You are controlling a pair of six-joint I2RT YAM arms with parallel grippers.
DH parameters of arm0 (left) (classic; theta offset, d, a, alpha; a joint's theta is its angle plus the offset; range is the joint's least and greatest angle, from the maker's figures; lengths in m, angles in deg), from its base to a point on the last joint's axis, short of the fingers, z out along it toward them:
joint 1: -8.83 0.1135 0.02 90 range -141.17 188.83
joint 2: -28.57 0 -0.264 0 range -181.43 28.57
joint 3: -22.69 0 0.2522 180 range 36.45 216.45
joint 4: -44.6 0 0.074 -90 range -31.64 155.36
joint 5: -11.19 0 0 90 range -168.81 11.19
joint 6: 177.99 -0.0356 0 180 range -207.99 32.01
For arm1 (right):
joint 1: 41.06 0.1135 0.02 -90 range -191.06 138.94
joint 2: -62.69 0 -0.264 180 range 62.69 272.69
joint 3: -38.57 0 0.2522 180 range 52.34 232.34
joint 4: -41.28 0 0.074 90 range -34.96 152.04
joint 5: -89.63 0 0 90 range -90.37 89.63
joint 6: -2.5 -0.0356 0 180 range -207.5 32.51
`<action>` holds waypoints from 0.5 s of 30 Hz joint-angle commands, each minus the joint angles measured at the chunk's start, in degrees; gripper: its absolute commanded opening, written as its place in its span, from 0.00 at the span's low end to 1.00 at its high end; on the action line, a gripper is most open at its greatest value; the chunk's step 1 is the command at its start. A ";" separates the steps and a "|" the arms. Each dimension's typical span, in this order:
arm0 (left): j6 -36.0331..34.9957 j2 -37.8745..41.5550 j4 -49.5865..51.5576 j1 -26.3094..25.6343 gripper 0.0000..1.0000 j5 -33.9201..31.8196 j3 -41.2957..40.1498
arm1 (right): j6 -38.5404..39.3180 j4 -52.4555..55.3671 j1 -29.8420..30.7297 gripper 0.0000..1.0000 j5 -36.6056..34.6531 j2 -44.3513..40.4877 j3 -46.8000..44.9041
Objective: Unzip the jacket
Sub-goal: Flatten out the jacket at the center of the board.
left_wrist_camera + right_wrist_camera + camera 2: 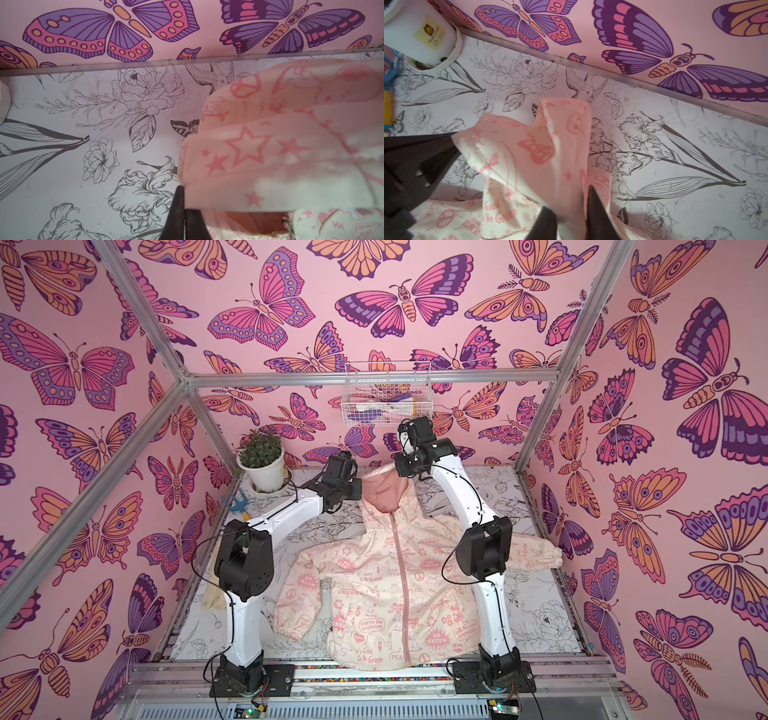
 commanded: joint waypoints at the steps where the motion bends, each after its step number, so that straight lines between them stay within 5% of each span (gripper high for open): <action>1: 0.94 1.04 2.49 1.22 0.00 2.08 -0.52 | 0.18 -2.36 -1.16 0.44 -3.79 4.07 -0.25; 15: 1.39 0.66 3.02 3.03 0.00 4.80 -0.96 | -2.95 -4.58 -2.19 0.55 1.02 11.13 2.29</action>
